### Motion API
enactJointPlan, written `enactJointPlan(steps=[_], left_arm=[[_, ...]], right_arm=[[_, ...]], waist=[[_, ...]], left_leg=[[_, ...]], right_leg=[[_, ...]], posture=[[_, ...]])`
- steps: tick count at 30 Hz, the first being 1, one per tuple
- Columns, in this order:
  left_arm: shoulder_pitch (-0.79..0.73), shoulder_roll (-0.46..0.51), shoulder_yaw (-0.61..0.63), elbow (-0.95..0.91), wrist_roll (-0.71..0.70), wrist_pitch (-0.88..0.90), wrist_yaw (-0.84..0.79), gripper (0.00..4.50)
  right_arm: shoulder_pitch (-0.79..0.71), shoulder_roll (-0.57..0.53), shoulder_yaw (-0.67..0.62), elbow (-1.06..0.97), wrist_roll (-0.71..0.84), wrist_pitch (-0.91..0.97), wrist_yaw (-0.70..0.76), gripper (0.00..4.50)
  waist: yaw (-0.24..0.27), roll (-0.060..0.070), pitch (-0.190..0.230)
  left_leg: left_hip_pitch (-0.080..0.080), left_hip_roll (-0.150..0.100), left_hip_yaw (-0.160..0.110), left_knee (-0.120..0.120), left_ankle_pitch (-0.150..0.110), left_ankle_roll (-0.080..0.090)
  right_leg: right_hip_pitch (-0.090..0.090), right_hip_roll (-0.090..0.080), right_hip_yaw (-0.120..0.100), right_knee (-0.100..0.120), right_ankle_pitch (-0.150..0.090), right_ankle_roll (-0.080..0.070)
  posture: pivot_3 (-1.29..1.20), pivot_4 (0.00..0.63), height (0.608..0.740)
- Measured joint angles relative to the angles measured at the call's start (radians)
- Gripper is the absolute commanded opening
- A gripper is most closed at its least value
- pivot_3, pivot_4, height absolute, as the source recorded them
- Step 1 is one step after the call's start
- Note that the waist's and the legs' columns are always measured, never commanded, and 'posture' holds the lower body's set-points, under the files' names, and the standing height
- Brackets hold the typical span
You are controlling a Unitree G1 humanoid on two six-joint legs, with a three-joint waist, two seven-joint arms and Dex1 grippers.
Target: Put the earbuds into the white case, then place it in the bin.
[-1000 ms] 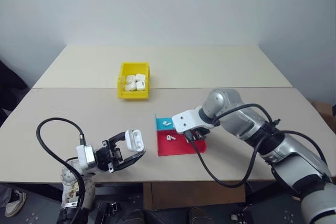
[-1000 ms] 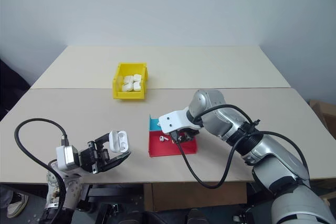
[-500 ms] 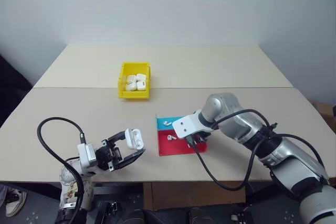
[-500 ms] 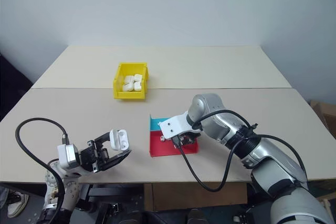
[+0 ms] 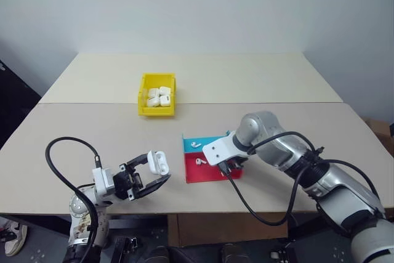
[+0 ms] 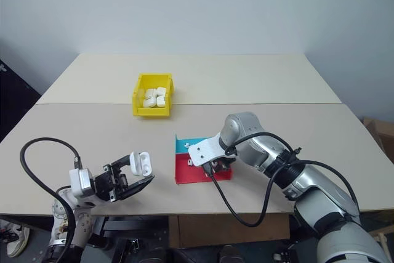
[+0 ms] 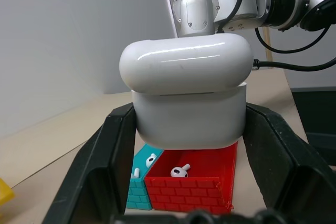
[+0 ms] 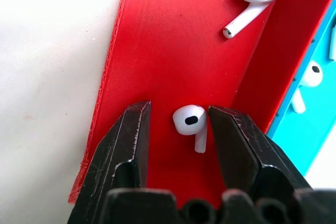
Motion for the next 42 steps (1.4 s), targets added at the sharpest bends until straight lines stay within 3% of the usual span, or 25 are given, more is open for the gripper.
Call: enactJointPlan(steps=[11,29,34,42], left_arm=[[0.0,0.0,-0.012,0.0,0.01,0.0,0.009,2.77],[0.0,0.008,-0.017,0.0,0.019,0.0,0.028,2.77],[0.0,0.012,-0.017,0.0,0.019,0.0,0.028,2.77],[0.0,0.018,-0.019,0.001,0.02,0.0,0.027,2.77]], right_arm=[[0.007,-0.016,-0.009,0.027,-0.003,-0.157,-0.025,2.18],[-0.013,-0.01,-0.016,0.091,-0.043,-0.246,-0.041,2.18],[-0.013,-0.01,-0.016,0.092,-0.043,-0.268,-0.038,1.15],[-0.012,-0.01,-0.021,0.089,-0.041,-0.271,-0.037,1.15]], waist=[[0.0,0.0,0.0],[0.0,0.0,0.0],[0.0,0.0,0.0],[0.0,0.0,0.0]], left_leg=[[0.0,0.0,0.0,0.0,0.0,0.0],[0.0,0.0,0.0,0.0,0.0,0.0],[0.0,0.0,0.0,0.0,0.0,0.0],[0.0,0.0,0.0,0.0,0.0,0.0]], right_leg=[[0.0,0.0,0.0,0.0,0.0,0.0],[0.0,0.0,0.0,0.0,0.0,0.0],[0.0,0.0,0.0,0.0,0.0,0.0],[0.0,0.0,0.0,0.0,0.0,0.0]], posture=[[0.0,0.15,0.74],[0.0,0.15,0.74],[0.0,0.15,0.74],[0.0,0.15,0.74]])
